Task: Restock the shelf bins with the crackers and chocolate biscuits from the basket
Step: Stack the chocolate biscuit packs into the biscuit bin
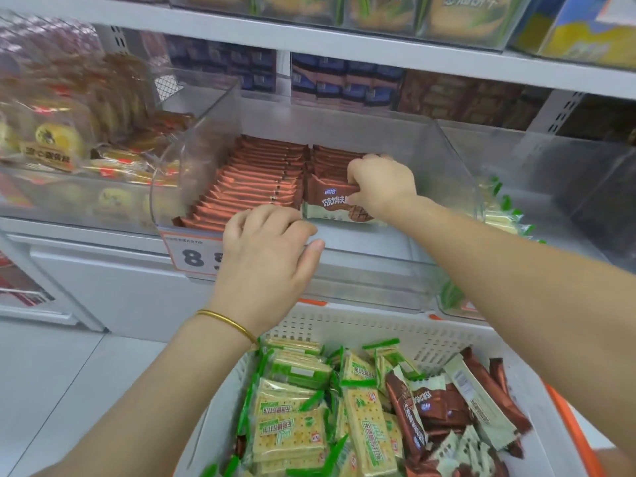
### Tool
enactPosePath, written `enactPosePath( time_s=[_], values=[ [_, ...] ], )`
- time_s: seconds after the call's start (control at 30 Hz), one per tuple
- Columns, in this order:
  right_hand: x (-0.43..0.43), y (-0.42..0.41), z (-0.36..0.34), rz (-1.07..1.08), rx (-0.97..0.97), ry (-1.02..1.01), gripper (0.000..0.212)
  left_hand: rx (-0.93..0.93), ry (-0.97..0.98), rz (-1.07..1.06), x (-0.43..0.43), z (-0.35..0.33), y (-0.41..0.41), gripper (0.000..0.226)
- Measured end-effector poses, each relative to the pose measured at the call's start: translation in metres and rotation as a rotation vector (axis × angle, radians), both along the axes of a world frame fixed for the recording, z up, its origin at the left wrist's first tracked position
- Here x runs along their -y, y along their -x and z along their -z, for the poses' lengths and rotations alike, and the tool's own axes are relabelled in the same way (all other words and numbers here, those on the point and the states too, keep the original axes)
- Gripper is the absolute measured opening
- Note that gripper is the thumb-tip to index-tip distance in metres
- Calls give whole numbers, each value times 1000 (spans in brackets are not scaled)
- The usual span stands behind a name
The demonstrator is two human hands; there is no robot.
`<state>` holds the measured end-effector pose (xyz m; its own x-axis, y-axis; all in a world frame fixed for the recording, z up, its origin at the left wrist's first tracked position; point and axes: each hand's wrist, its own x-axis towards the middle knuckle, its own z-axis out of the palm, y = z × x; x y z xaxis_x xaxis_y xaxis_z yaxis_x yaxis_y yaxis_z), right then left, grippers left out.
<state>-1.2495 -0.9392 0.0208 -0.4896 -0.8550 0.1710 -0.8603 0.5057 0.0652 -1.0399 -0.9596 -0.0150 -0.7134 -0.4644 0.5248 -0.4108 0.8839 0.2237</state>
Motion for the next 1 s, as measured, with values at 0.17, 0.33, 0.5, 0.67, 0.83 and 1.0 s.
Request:
enactPosePath(
  time_s=[0.17,0.33,0.5,0.67,0.83,1.0],
  values=[
    [7,-4,9,-37,-40,47,40,18,-9,-25,-2,-1,4,42],
    [9,-5,12,25,-115,44,49,13,-16,-17,-1,-1,3,43],
    [7,-5,9,63,-107,39,54,-5,-2,-12,-1,0,2,41],
    [-30,-31,-34,-46,138,294,14,-105,51,39,-15,-6,1,33],
    [-156,-80,-44,-181,591,448,20,-158,184,295,-68,8,2,21],
    [-233,-53,75,161,801,-86,17,260,100,527,-108,57,13,24]
  ],
)
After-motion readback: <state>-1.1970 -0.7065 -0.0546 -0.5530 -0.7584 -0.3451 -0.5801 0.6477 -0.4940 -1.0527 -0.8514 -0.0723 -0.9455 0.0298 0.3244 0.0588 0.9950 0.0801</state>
